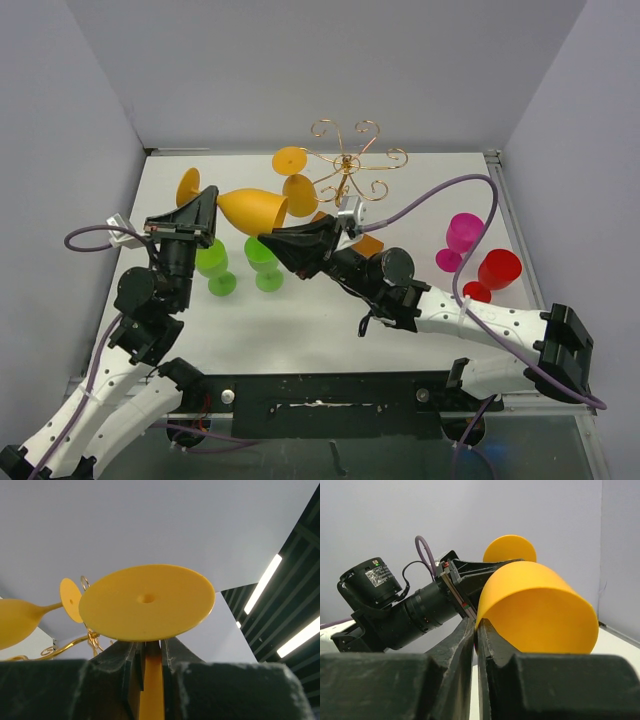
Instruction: Place the wine glass upside down on the wine glass rack
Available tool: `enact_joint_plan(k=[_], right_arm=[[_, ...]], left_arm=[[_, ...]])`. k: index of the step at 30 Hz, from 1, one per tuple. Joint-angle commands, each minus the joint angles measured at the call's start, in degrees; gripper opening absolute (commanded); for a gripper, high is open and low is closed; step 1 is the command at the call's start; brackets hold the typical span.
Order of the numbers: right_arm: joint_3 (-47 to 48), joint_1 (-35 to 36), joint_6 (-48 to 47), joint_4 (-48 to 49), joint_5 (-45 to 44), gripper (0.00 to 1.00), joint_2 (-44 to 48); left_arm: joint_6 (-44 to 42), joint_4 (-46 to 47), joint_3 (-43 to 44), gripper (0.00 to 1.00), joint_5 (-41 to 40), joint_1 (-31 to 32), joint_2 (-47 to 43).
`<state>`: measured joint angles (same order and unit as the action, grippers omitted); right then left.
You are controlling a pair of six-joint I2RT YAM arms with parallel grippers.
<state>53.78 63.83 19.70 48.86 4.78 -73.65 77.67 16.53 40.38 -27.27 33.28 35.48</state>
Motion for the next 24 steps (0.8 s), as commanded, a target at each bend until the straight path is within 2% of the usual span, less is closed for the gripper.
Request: enact_joint_plan(k=[1, 5, 8, 10, 15, 18, 22, 24], right_arm=[[-0.4, 0.9, 2.7, -0.7, 0.9, 0.12, 2.9], [-0.9, 0.9, 3.7, -4.2, -1.1, 0.29, 4.8], [-1.2, 0.3, 6.7, -9.3, -3.5, 0.54, 7.3], [-0.9, -0.9, 8.5, -14.0, -3.6, 0.62, 9.4], [3.5, -4.4, 9.5, -30.4, -1.4, 0.69, 14.4], [9.1, -4.6, 7.9, -44.2, -7.3, 0.72, 15.7], [13.6, -5.2, 6.9, -50.0, -11.8, 0.74, 15.8], [16.6, -5.8, 8.0, -53.0, -12.0, 0.75, 14.6]], left_arm=[[-3.9, 4.0, -0.6, 0.00, -0.1, 0.0, 0.5], [-8.0, 4.8, -1.0, 0.00, -0.3, 0.0, 0.2], [-13.5, 6.1, -1.2, 0.00, -0.1, 0.0, -0.2], [-17.3, 6.3, -1.2, 0.00, 0.2, -0.1, -0.5], [-32.4, 6.5, -0.1, 0.00, 6.1, -0.1, -1.1], [-40.9, 2.9, 2.7, 0.00, 9.9, -0.1, -0.5], [-52.1, 2.9, 3.4, 0.00, 15.3, -0.1, -0.4], [-56.5, -0.1, 5.0, 0.00, 16.8, -0.1, 0.4]])
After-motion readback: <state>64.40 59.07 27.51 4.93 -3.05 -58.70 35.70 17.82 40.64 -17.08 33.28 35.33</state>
